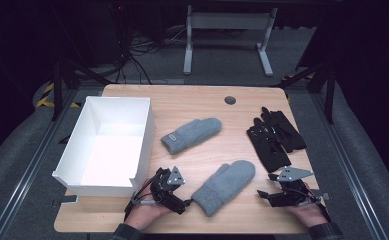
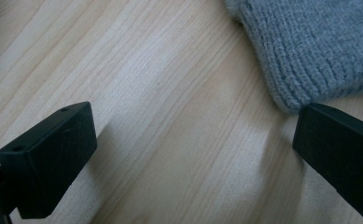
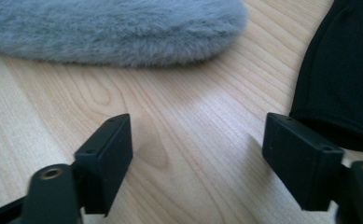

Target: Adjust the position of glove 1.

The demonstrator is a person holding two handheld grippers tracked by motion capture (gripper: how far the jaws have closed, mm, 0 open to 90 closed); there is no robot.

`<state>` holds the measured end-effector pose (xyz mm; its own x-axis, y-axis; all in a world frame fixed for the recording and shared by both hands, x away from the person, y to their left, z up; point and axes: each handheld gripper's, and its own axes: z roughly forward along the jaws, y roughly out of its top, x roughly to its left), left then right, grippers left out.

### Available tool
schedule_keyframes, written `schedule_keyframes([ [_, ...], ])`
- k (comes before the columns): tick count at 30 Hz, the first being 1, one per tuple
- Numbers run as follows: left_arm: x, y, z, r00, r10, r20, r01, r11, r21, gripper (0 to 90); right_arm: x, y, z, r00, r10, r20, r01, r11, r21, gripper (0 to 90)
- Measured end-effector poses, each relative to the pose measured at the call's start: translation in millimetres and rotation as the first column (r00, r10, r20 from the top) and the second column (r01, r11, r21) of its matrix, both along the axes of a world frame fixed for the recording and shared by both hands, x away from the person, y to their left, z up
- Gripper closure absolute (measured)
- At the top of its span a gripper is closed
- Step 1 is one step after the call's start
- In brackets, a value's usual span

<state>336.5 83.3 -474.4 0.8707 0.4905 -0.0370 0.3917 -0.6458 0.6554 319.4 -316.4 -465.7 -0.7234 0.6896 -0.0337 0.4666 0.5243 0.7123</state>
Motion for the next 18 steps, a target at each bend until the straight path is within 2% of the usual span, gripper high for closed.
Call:
schedule_keyframes([
  [3,0.1,-0.2,4.5,0.9999,0.007,-0.009,-0.007,0.9999,-0.008,0.0,-0.4,-0.8,-4.2,0.9999,0.006,0.016,-0.006,1.000,0.028,17.7],
  [5,-0.3,-0.2,7.7,1.0000,0.006,-0.007,-0.006,0.9999,-0.013,0.0,-0.4,-0.8,-4.2,0.9999,0.007,0.015,-0.008,1.000,0.028,17.5],
  [12,2.0,-5.0,17.1,0.9990,0.015,-0.042,-0.017,0.9980,-0.060,0.1,-0.2,-0.7,-4.3,0.9998,0.014,0.014,-0.014,1.000,0.027,16.5],
  [14,2.7,-7.2,19.2,0.9991,0.014,-0.040,-0.016,0.9980,-0.061,0.1,-0.1,-0.7,-4.3,0.9998,0.013,0.014,-0.014,1.000,0.027,16.5],
  [18,6.8,-11.2,22.3,0.9984,0.030,-0.048,-0.032,0.9990,-0.031,0.7,-0.1,-0.7,-4.3,0.9998,0.016,0.012,-0.016,1.000,0.026,15.8],
])
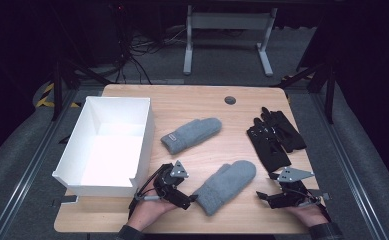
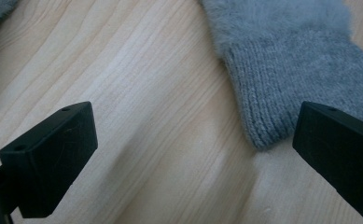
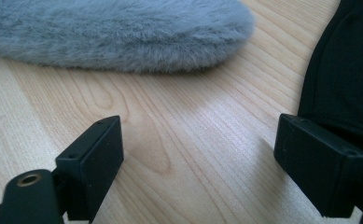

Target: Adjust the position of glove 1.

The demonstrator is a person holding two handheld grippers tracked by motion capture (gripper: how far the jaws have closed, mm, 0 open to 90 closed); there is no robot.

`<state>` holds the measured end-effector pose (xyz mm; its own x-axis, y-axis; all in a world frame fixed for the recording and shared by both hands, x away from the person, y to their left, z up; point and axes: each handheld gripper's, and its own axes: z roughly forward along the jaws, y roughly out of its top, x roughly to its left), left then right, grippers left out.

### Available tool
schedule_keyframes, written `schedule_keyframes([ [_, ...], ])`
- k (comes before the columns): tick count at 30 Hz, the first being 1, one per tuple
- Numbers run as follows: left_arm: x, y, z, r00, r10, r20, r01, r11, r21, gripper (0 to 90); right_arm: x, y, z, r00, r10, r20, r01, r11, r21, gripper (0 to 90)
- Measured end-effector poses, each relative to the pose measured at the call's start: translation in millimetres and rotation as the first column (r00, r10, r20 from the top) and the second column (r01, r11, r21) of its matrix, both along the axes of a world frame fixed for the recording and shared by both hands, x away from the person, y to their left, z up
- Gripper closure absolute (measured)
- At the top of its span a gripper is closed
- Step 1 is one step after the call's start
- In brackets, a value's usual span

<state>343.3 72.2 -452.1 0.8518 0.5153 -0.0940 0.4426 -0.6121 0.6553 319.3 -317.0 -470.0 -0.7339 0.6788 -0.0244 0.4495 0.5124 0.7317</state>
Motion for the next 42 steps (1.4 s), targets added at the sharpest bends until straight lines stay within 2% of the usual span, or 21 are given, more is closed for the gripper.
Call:
schedule_keyframes([
  [4,8.6,-0.9,7.6,0.9996,0.027,-0.008,-0.027,0.9995,-0.017,1.8,-0.1,0.3,-0.2,1.0000,-0.001,0.001,0.001,1.000,0.000,15.4],
  [13,29.4,-15.5,23.8,0.9986,0.044,0.031,-0.042,0.9984,-0.038,5.3,-0.3,0.6,-0.1,1.0000,0.001,0.000,-0.001,1.000,-0.001,15.2],
  [16,38.4,-20.8,27.2,0.9979,0.051,0.040,-0.050,0.9983,-0.029,6.5,-0.3,0.6,-0.1,1.0000,0.001,0.000,-0.001,1.000,-0.001,15.1],
  [19,49.4,-24.6,29.7,0.9979,0.047,0.044,-0.045,0.9982,-0.038,12.9,-0.1,0.6,-0.1,1.0000,0.001,-0.001,-0.001,1.000,-0.001,15.0],
  [27,77.5,-32.8,33.6,0.9944,0.079,0.069,-0.079,0.9968,-0.007,15.5,-0.1,0.6,-0.2,1.0000,0.002,0.000,-0.002,1.000,-0.001,15.0],
  [30,90.8,-32.9,35.0,0.9920,0.099,0.079,-0.098,0.9950,-0.020,15.7,-0.1,0.6,-0.2,1.0000,0.002,0.000,-0.002,1.000,-0.002,15.0],
  [36,115.3,-32.1,35.0,0.9896,0.124,0.074,-0.123,0.9923,-0.016,16.8,0.0,0.6,-0.2,1.0000,0.002,0.000,-0.002,1.000,-0.001,15.0],
  [42,140.9,-33.9,33.1,0.9878,0.136,0.076,-0.137,0.9905,0.012,17.1,0.0,0.6,-0.2,1.0000,0.003,0.000,-0.003,1.000,-0.002,14.9],
])
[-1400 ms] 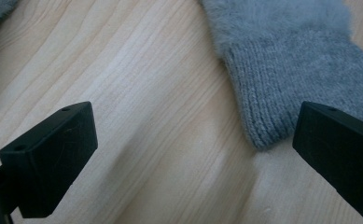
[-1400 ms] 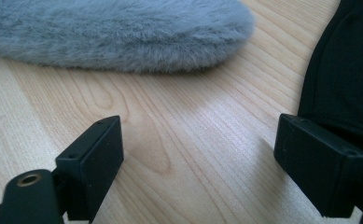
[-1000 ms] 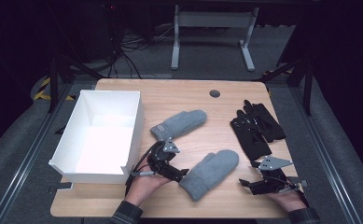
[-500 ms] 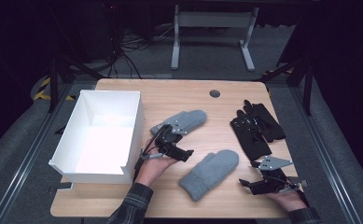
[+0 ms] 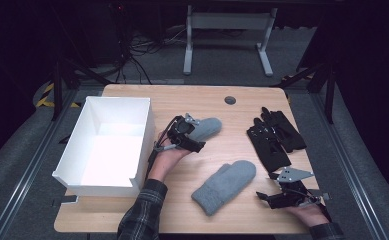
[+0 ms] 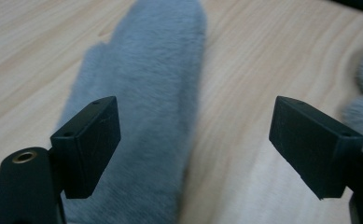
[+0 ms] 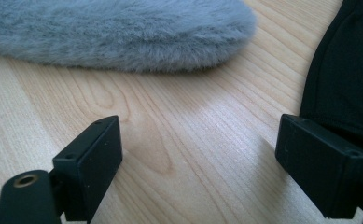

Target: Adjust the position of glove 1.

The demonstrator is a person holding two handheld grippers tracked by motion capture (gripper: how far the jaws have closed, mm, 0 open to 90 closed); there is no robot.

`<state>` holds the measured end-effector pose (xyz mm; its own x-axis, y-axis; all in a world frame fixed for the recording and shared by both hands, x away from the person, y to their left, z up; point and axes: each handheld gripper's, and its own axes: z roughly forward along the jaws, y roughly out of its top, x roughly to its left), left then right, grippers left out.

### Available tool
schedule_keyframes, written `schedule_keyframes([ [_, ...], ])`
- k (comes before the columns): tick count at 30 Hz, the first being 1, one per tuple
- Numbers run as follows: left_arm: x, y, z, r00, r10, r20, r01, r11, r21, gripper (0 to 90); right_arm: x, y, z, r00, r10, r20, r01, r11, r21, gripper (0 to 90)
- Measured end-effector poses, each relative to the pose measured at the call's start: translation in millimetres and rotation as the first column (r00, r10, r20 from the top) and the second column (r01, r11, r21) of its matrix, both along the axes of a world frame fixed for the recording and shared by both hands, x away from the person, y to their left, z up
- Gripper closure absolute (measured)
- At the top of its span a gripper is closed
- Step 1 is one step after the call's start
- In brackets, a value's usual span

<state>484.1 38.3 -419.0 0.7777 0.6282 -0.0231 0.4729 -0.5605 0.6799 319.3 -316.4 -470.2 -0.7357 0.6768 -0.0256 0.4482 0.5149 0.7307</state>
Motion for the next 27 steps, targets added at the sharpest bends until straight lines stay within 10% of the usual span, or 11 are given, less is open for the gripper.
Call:
schedule_keyframes([
  [19,48.5,5.0,-22.6,0.9953,0.021,-0.094,-0.015,0.9977,0.066,20.3,-0.3,0.3,-0.1,1.0000,0.008,0.000,-0.008,1.000,0.000,14.9],
  [27,45.2,8.3,-21.7,0.9968,0.005,-0.079,0.001,0.9974,0.072,49.6,-0.2,0.2,-0.1,1.0000,0.008,0.000,-0.008,1.000,-0.001,14.9],
])
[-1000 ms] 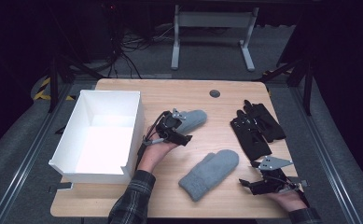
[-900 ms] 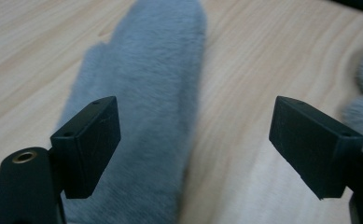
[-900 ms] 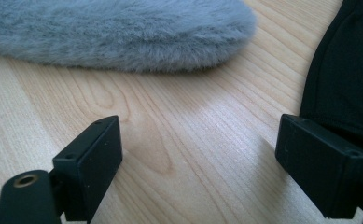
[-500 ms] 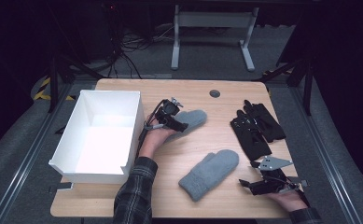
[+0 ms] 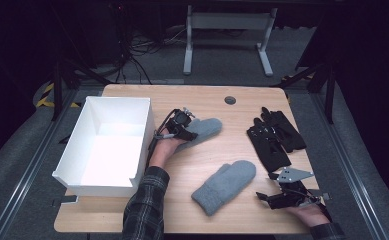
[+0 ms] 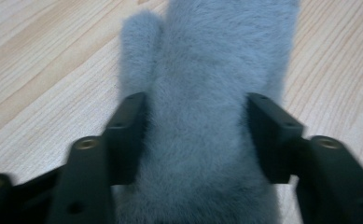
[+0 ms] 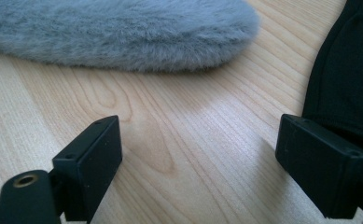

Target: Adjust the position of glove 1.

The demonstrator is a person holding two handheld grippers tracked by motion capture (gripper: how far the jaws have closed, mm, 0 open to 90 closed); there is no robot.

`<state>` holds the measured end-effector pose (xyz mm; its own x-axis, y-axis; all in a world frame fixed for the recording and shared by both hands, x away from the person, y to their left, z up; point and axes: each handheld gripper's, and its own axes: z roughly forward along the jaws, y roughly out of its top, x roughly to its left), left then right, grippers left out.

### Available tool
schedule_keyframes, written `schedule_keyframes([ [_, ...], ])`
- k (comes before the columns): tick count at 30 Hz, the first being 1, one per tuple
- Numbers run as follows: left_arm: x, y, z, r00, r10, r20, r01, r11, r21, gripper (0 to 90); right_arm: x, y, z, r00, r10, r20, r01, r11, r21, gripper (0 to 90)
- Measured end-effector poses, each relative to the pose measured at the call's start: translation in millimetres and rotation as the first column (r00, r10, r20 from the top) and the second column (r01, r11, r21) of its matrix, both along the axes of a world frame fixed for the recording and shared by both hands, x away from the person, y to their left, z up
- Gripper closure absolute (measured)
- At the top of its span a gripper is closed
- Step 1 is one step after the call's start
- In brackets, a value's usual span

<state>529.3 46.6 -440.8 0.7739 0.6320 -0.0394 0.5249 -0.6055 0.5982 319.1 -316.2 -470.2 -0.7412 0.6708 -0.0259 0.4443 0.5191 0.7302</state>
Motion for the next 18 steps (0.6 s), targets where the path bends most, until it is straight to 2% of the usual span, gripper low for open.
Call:
schedule_keyframes([
  [3,-1.6,0.7,2.1,1.0000,0.010,0.002,-0.010,0.9999,-0.007,63.7,0.0,0.0,0.0,1.0000,0.000,0.000,0.000,1.000,0.000,14.9],
  [4,-2.2,2.5,4.4,0.9998,0.014,-0.012,-0.014,0.9997,-0.022,68.4,0.0,0.0,0.0,1.0000,0.000,0.000,0.000,1.000,0.000,14.9],
  [7,-4.2,4.2,7.0,0.9992,0.035,-0.018,-0.035,0.9986,-0.038,75.0,0.0,0.0,0.0,1.0000,0.000,0.000,0.000,1.000,0.000,14.8],
  [9,-5.2,4.8,8.7,0.9991,0.040,-0.014,-0.041,0.9986,-0.035,76.5,0.0,0.0,0.0,1.0000,0.000,0.000,0.000,1.000,0.000,14.8],
  [12,-8.5,5.4,13.2,0.9971,0.070,-0.029,-0.071,0.9968,-0.037,79.6,0.0,0.0,0.0,1.0000,0.000,0.000,0.000,1.000,0.000,14.8],
  [18,-18.9,5.7,23.8,0.9959,0.076,-0.049,-0.078,0.9961,-0.041,80.0,0.0,0.0,0.0,1.0000,0.000,0.000,0.000,1.000,0.001,14.8],
])
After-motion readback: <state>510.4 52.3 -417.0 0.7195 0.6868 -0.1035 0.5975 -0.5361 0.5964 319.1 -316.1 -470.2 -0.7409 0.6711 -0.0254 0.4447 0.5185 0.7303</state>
